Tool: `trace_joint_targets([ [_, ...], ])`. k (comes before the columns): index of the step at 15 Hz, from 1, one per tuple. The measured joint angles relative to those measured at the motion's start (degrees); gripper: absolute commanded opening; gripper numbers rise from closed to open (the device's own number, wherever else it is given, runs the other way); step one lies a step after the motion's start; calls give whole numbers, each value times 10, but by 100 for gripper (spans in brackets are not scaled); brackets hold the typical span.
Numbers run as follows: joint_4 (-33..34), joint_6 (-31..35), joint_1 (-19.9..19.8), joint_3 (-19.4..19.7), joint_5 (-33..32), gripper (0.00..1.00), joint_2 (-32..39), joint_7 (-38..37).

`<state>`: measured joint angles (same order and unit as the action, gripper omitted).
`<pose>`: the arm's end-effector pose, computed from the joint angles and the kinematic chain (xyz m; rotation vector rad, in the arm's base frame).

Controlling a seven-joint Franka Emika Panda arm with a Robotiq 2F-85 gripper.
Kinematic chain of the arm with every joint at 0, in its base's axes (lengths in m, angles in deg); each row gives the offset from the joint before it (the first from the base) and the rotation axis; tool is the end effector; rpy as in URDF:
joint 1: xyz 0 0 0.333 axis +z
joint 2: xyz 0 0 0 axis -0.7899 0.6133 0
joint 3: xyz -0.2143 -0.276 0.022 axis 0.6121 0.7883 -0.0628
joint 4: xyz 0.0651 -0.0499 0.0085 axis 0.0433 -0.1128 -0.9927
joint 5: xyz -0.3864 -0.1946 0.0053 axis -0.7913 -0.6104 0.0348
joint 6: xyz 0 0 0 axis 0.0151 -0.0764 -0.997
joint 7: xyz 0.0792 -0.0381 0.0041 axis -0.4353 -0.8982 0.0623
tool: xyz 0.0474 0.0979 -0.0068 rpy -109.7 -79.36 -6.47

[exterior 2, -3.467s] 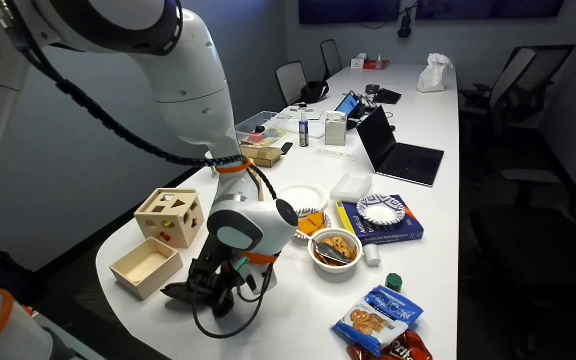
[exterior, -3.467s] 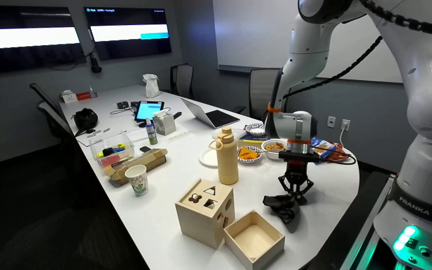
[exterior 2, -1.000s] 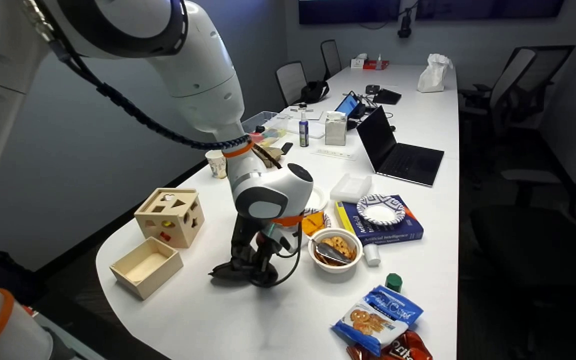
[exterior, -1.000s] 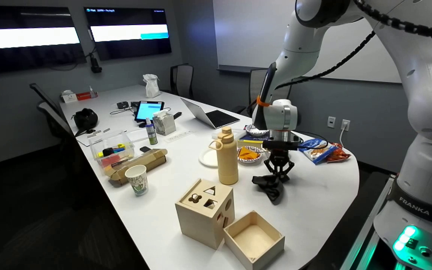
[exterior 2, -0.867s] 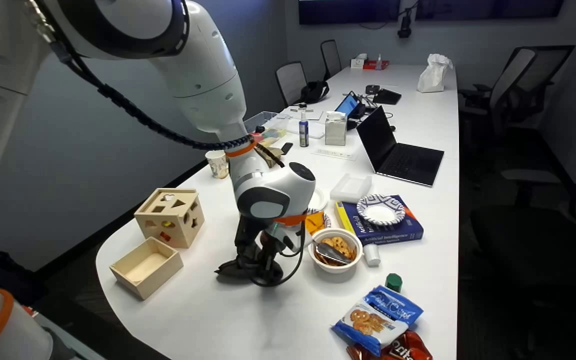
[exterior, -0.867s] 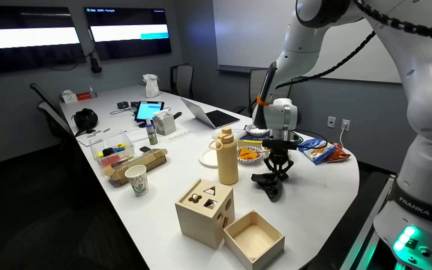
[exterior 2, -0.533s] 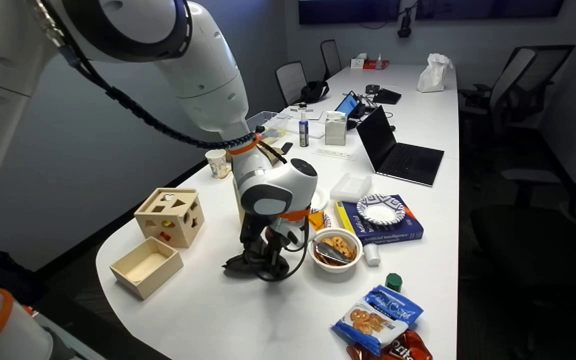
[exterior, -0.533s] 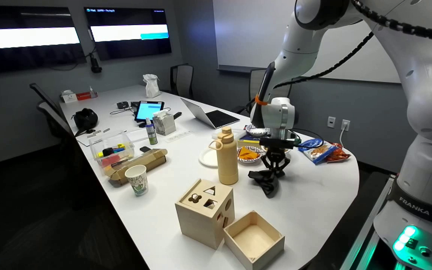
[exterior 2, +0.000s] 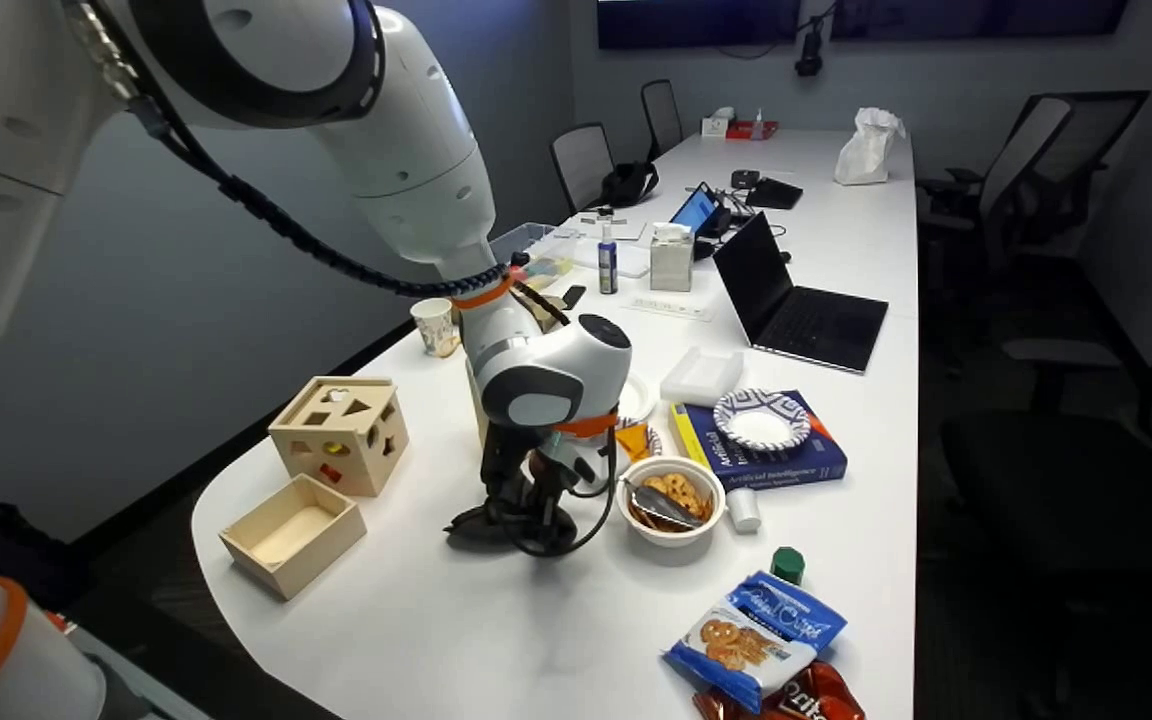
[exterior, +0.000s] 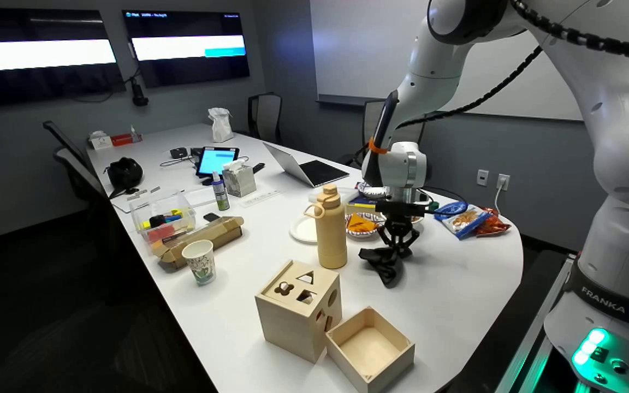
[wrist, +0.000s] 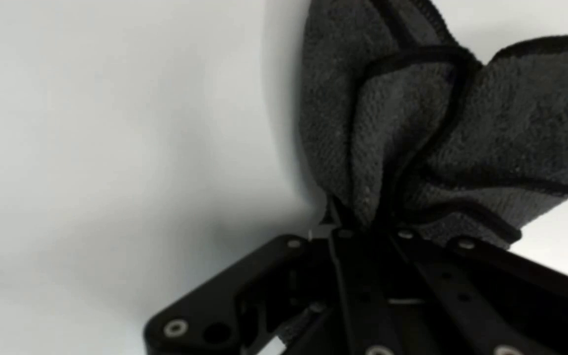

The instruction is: Pick up the towel and clean the other end of the table

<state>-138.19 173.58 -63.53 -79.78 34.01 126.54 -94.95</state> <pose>0.5153 -0.1573 0.0341 -2.5280 1.5045 0.4030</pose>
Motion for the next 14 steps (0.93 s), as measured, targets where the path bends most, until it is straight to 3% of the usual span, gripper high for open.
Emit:
trace_joint_targets([
  [7,-64,-1,-46,5,48,2,-24,15],
  [14,-134,28,-119,48,140,2,-48,72],
])
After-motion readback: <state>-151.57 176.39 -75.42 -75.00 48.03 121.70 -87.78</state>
